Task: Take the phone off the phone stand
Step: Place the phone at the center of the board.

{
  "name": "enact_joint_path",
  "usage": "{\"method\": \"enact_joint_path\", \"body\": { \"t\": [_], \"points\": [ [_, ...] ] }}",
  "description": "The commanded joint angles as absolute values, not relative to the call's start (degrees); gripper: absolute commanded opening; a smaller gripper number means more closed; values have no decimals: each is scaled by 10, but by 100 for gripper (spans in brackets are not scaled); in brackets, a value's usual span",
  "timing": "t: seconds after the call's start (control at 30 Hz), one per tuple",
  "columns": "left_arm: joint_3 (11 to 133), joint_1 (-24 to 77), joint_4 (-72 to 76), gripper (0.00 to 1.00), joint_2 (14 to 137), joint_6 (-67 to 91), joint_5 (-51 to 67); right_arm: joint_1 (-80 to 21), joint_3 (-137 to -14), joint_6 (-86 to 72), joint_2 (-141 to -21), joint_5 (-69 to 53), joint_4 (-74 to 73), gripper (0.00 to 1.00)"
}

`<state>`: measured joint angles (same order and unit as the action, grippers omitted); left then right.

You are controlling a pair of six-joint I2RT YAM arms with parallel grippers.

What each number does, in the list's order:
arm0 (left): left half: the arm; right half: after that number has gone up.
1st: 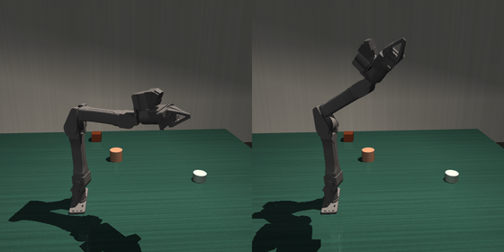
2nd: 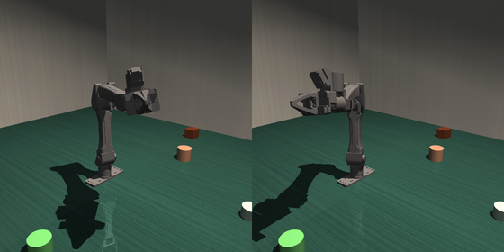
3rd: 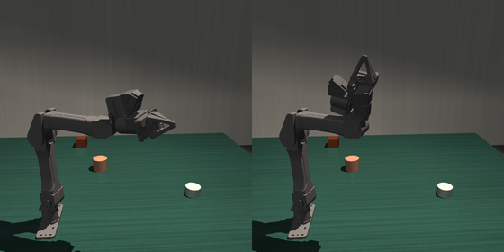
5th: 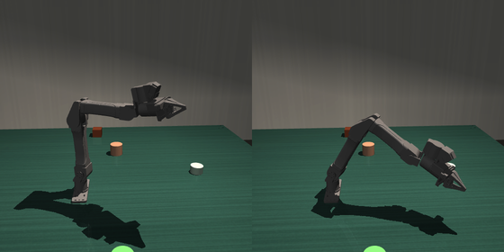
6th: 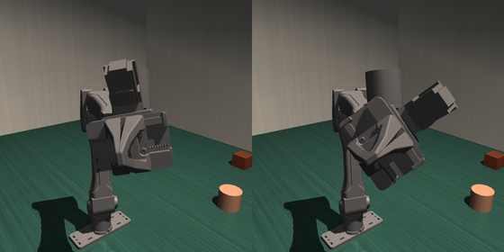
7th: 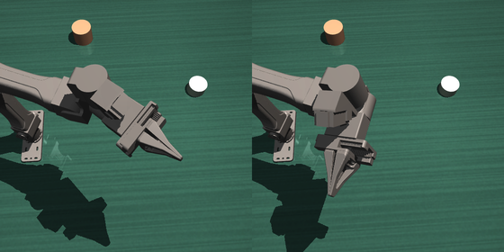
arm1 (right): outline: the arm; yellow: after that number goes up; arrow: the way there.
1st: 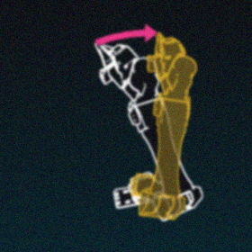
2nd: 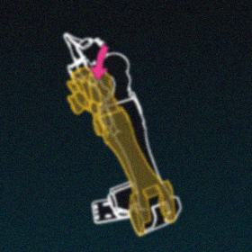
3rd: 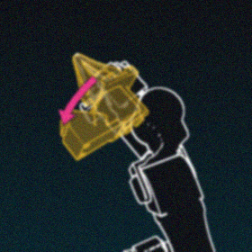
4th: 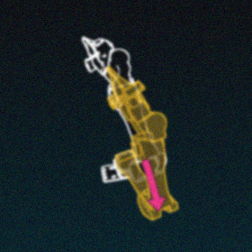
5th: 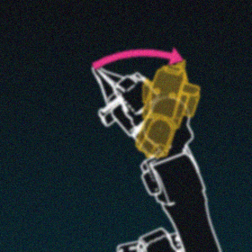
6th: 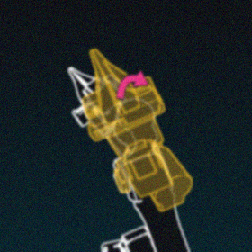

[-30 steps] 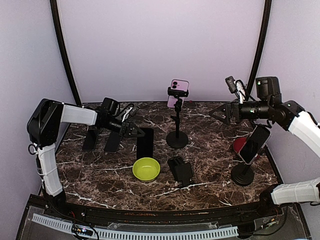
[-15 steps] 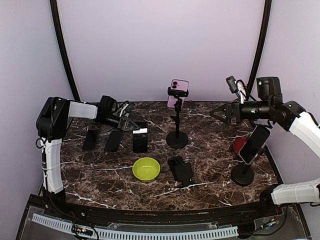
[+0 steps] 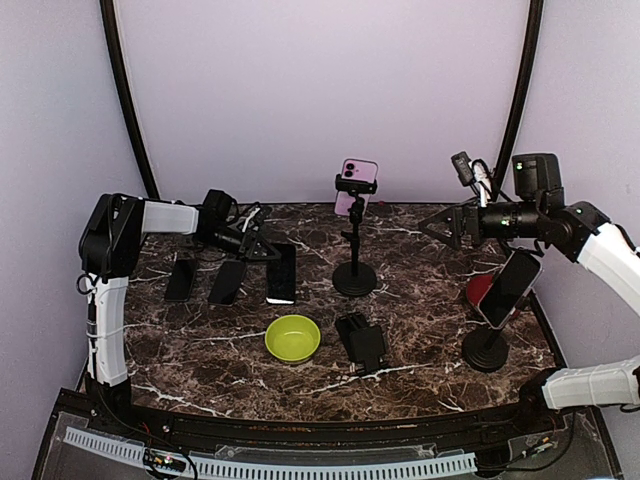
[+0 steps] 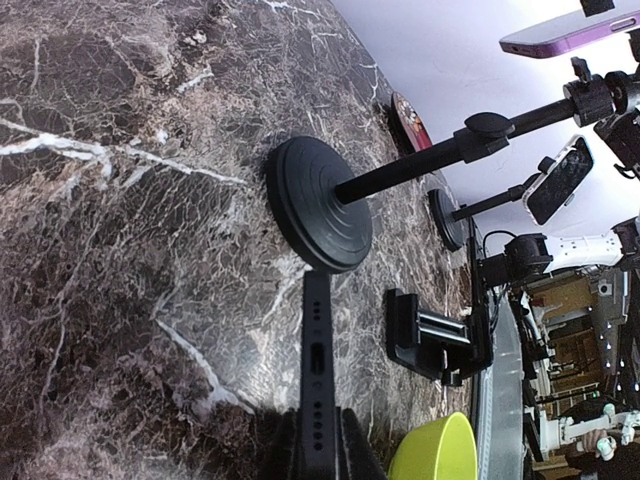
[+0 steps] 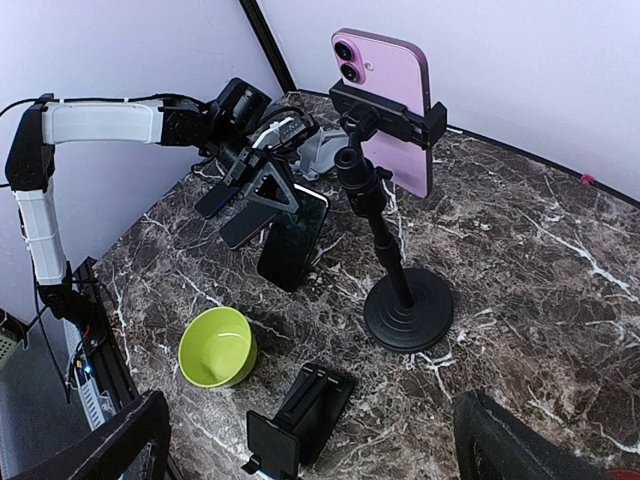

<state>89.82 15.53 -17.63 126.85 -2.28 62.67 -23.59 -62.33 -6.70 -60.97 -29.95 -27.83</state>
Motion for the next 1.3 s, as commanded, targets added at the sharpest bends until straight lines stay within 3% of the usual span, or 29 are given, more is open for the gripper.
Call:
{"method": "enact_joint_path", "body": {
  "t": [0.0, 0.5, 0.73, 1.27],
  "points": [
    [907, 151, -203, 5, 1274, -36, 571, -240, -620, -69, -612, -301, -251, 99],
    [899, 162, -239, 6, 1275, -46, 541, -240, -616, -70, -604, -301, -250, 99],
    [894, 166, -231, 19, 1271, -31, 496, -240, -610, -71, -595, -299, -249, 99],
    [906, 173, -225, 31, 1271, -18, 434, -240, -612, -70, -594, -296, -249, 99]
  ]
}}
